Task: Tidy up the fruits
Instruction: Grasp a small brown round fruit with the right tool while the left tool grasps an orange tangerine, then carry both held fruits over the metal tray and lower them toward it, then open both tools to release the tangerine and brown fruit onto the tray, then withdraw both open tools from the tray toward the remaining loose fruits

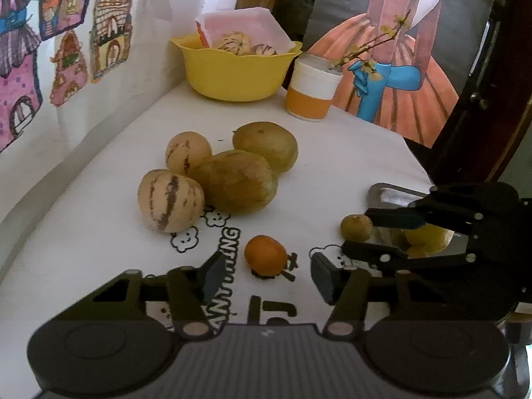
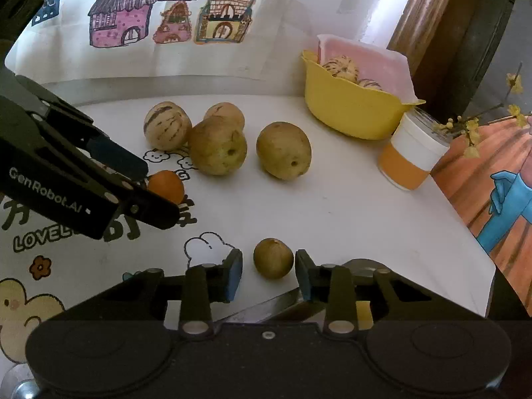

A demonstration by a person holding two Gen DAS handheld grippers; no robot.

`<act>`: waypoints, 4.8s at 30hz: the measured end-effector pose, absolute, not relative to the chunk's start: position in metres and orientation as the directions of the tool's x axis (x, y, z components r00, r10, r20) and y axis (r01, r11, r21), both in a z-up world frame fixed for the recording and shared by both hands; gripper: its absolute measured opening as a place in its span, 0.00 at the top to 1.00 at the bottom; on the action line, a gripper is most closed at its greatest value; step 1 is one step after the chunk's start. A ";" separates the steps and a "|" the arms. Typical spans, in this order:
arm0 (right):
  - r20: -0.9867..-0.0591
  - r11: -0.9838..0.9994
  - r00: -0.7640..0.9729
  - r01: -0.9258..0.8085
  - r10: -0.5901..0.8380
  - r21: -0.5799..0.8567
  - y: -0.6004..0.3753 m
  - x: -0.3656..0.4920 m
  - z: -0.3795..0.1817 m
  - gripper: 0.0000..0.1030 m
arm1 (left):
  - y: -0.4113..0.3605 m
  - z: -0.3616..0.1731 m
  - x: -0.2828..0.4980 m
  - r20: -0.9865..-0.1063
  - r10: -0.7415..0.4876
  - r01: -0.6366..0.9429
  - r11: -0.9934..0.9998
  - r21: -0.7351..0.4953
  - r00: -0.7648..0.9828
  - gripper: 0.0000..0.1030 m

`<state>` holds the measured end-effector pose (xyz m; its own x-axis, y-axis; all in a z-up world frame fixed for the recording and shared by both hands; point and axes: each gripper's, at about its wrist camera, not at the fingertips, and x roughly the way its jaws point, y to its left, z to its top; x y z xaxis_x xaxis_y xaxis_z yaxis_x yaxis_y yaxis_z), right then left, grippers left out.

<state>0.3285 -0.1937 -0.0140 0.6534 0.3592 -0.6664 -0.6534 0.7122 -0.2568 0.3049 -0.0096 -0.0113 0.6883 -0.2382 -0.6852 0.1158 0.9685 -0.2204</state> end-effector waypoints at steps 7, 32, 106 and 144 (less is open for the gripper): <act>-0.660 0.716 0.667 -0.642 0.346 -0.274 -0.191 0.330 -0.015 0.71 | -0.015 -0.013 0.306 -0.689 -0.235 0.124 0.970 -0.208 0.686 0.69; -0.488 0.797 0.800 -0.527 0.349 -0.295 -0.255 0.233 0.038 0.72 | -0.057 0.024 0.255 -0.623 -0.341 0.220 0.939 -0.265 0.704 0.72; -0.445 0.916 0.865 -0.348 0.232 -0.197 -0.319 0.144 0.051 0.02 | -0.082 0.053 0.200 -0.524 -0.296 0.200 0.952 -0.233 0.799 0.01; -0.543 0.784 0.687 -0.615 0.483 -0.082 -0.173 0.098 0.094 0.01 | 0.073 0.048 0.113 -0.737 -0.041 -0.064 0.991 -0.113 0.674 0.01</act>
<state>0.0976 -0.1725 0.0937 0.6872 0.4827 -0.5429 -0.6155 0.7839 -0.0821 0.1131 0.0735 0.0483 0.6745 -0.0405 -0.7372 -0.0644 0.9915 -0.1134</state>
